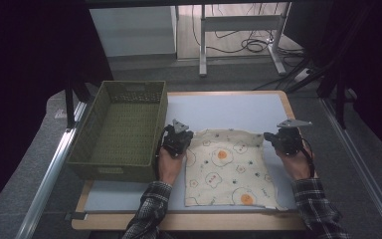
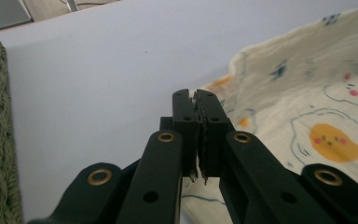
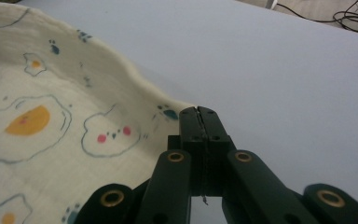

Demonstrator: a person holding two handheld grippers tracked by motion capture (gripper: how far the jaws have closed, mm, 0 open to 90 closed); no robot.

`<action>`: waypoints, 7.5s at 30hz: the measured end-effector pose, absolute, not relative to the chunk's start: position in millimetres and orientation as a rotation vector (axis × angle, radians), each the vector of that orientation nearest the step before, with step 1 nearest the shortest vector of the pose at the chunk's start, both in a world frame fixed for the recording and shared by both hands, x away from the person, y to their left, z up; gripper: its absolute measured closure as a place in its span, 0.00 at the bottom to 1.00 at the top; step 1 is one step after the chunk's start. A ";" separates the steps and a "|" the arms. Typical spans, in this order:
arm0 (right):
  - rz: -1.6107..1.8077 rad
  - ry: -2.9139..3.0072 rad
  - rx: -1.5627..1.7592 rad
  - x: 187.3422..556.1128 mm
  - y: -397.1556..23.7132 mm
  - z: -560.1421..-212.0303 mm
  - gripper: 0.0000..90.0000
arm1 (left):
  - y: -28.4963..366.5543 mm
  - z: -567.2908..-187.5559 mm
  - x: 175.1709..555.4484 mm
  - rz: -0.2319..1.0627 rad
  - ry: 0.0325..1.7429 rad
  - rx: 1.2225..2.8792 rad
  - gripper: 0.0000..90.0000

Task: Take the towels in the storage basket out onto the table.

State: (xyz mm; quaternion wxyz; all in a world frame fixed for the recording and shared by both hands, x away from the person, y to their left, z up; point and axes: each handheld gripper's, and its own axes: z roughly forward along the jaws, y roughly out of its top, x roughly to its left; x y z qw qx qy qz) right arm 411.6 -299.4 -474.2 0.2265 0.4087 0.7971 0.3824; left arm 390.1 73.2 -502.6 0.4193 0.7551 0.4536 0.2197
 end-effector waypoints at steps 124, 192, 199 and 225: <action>1.150 2.343 1.068 234.9 -339.8 -482.5 0.79 | 115.0 -522.9 223.4 0.393 0.955 1.907 0.51; 1.106 2.368 1.137 258.4 -315.4 -522.4 0.64 | 85.4 -544.5 217.6 0.272 0.845 2.071 0.95; 1.127 2.335 1.148 257.5 -319.6 -515.8 0.63 | 83.5 -525.6 230.6 0.337 0.879 1.985 0.56; 1.018 2.247 1.250 329.7 -304.4 -524.0 0.69 | 73.9 -542.5 316.2 0.492 1.159 2.025 0.60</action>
